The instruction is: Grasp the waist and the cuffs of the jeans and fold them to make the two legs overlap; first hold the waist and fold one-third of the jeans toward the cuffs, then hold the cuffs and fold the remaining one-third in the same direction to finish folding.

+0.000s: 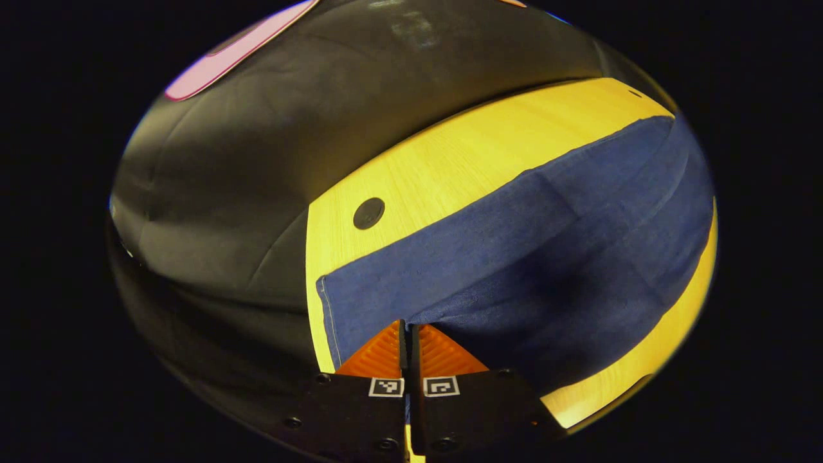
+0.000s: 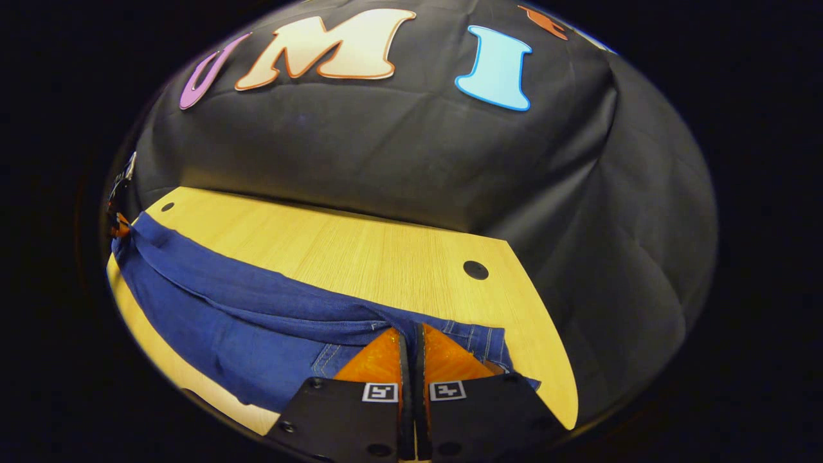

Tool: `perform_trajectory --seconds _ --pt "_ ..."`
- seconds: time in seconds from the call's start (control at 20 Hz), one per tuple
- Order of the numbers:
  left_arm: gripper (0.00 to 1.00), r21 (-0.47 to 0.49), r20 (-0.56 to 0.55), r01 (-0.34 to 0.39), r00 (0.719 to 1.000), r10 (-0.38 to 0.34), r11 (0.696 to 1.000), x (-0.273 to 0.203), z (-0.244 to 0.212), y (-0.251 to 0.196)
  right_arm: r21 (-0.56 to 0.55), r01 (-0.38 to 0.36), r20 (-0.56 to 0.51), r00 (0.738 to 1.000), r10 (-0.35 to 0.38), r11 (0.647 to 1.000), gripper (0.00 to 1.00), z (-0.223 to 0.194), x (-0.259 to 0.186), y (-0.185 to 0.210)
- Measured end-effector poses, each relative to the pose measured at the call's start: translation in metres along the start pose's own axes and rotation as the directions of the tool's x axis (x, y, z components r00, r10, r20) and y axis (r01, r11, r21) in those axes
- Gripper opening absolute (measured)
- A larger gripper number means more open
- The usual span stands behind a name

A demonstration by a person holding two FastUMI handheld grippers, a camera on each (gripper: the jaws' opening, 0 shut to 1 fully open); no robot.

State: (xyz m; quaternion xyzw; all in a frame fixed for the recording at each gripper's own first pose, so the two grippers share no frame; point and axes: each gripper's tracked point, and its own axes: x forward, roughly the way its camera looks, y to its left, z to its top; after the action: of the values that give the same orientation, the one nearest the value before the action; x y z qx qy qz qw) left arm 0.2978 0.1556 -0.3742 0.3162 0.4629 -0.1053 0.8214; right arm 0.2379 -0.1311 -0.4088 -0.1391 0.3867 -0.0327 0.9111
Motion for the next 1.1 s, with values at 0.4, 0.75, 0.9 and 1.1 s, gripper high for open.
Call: perform_trajectory --seconds 0.4,0.75,0.9,1.1 --pt "0.85 -0.157 0.123 -0.044 0.990 0.064 0.987 -0.017 0.022 -0.001 0.073 0.145 0.080 0.985 -0.151 0.987 0.99 0.023 -0.004 -0.055" --pt "0.94 -0.264 0.287 -0.047 0.950 0.125 0.963 -0.071 0.071 0.000 0.261 0.207 -0.045 0.978 -0.203 0.943 0.99 -0.055 -0.013 -0.121" --pt "0.94 -0.333 0.308 -0.047 0.938 0.156 0.942 -0.095 0.095 0.004 0.350 0.210 -0.117 0.977 -0.180 0.913 0.99 -0.094 -0.001 -0.138" --pt "0.94 -0.483 0.341 0.022 0.925 0.165 0.875 -0.133 0.128 0.005 0.457 0.196 -0.182 0.975 -0.125 0.868 0.99 -0.125 0.016 -0.147"
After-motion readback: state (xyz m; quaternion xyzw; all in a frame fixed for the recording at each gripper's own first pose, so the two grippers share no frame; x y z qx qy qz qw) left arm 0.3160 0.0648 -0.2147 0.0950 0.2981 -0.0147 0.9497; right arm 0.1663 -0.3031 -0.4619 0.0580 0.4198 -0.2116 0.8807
